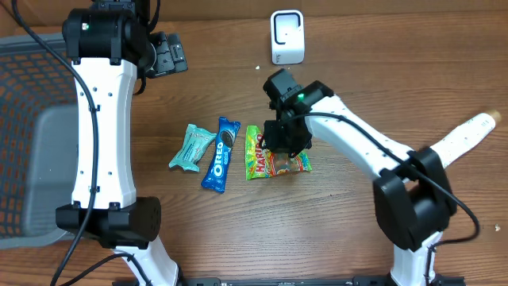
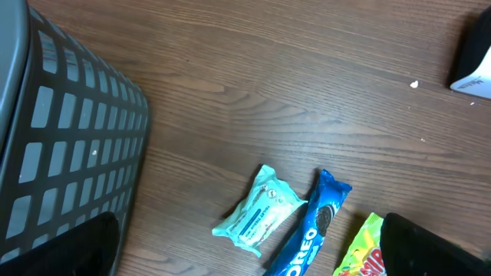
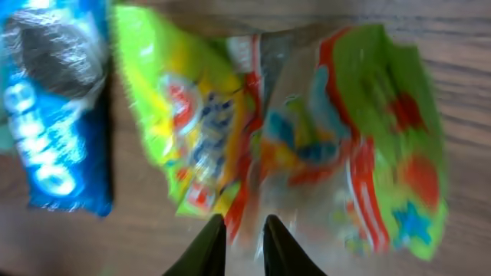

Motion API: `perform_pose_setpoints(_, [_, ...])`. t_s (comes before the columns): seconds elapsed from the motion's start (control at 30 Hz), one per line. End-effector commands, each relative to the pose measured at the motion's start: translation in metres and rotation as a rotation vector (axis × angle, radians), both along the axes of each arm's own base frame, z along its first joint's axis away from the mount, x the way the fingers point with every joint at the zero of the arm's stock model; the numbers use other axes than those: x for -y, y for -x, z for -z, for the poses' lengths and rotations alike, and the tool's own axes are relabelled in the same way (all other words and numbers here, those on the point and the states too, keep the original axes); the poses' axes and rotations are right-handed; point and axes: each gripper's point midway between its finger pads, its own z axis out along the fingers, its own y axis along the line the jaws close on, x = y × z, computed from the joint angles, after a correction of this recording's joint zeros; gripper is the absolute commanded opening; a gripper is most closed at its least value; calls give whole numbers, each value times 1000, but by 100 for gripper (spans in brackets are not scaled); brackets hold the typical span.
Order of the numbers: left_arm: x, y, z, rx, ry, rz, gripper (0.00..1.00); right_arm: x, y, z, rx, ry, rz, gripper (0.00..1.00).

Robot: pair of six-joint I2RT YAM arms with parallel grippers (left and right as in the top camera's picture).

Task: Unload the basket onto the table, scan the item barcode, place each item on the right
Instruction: 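Grasp the Haribo gummy bag with the right gripper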

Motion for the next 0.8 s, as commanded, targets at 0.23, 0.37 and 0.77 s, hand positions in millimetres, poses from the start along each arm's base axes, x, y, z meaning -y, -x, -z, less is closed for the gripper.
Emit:
perform_pose_setpoints(0.23, [-4,0,0,-2,-18,3,100,11,-12,62,-90,32,158,66])
perform_pose_setpoints(0.37, [-4,0,0,-2,-18,3,100,13,-30,54,-47,-11,136,80])
perform_pose_setpoints(0.77, [-4,0,0,-2,-18,3,100,5,-59,-47,70,-138,-76,92])
